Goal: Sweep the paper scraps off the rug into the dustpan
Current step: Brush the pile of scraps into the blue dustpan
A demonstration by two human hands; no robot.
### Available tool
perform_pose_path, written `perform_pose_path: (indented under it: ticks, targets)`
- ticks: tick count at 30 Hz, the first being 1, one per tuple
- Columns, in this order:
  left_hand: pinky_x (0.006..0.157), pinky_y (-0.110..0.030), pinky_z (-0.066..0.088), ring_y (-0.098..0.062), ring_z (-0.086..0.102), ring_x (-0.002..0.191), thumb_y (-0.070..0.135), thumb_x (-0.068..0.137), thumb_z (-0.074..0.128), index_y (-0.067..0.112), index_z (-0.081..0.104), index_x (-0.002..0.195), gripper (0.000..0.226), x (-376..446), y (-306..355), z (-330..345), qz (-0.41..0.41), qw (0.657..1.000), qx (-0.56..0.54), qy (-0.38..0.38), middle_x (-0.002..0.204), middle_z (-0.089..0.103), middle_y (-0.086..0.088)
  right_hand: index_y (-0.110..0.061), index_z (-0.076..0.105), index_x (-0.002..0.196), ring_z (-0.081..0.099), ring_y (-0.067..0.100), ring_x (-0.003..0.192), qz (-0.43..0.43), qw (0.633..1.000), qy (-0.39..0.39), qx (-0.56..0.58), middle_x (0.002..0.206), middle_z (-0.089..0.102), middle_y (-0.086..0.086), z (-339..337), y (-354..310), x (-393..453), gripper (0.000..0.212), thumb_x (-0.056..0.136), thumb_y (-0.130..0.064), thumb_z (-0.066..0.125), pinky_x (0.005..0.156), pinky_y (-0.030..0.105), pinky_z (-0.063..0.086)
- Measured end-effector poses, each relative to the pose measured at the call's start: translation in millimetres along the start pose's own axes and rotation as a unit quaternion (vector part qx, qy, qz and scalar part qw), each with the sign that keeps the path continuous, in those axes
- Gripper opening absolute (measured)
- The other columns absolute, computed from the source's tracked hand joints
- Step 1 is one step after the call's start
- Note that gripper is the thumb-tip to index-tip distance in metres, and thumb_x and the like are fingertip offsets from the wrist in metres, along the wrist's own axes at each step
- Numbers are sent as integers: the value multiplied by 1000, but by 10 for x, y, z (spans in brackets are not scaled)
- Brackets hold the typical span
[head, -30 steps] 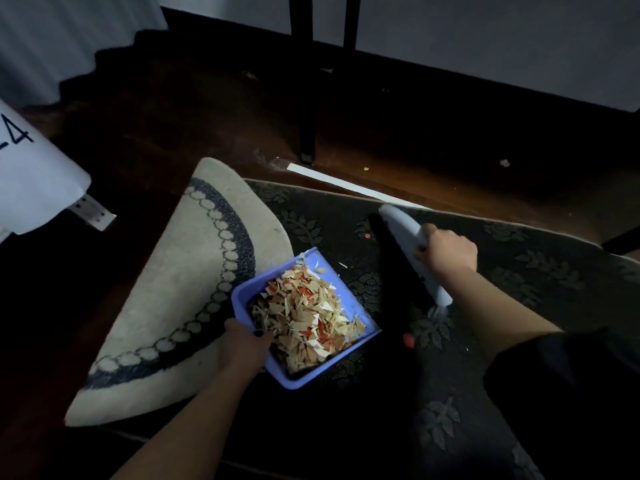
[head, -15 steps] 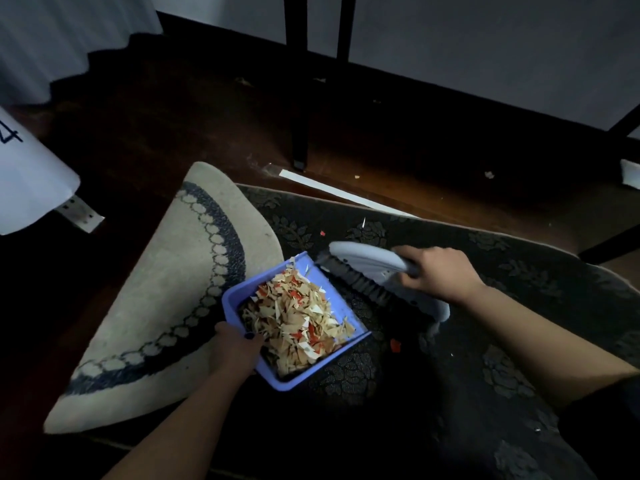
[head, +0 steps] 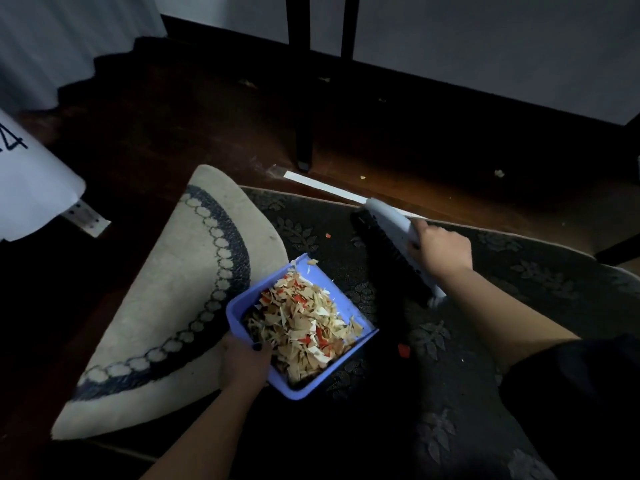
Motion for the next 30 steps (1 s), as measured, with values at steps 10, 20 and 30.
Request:
perform_pose_path:
  ticks: [10, 20, 30]
  targets:
    - [87, -54, 53, -39, 59, 107, 24, 84, 69, 1, 26, 135, 71, 83, -118, 120, -49, 992, -120, -5, 126, 52, -24, -12, 43, 126, 63, 31, 86, 61, 996, -61, -14, 101, 66, 10, 202, -45, 210, 31, 95, -14, 46, 60, 31, 41]
    - [85, -45, 53, -38, 62, 102, 21, 84, 70, -9, 36, 125, 61, 60, -94, 98, -27, 995, -98, 10, 117, 60, -27, -36, 36, 138, 65, 24, 95, -201, 977, -50, -45, 115, 64, -4, 12, -125, -235, 49, 91, -46, 45, 63, 28, 42]
    - [89, -42, 45, -40, 53, 117, 19, 89, 65, -9, 26, 135, 66, -51, -61, 65, -37, 993, -112, 26, 131, 49, -29, -15, 43, 120, 53, 26, 62, 18, 1000, 18, -10, 81, 60, 6, -14, 58, 54, 32, 95, -34, 48, 49, 27, 33]
Point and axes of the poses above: each hand's wrist, its own x-axis towards the middle knuckle, its own z-axis out of the palm, y = z × x, the point moved 5 cm from there along x, towards the middle knuckle
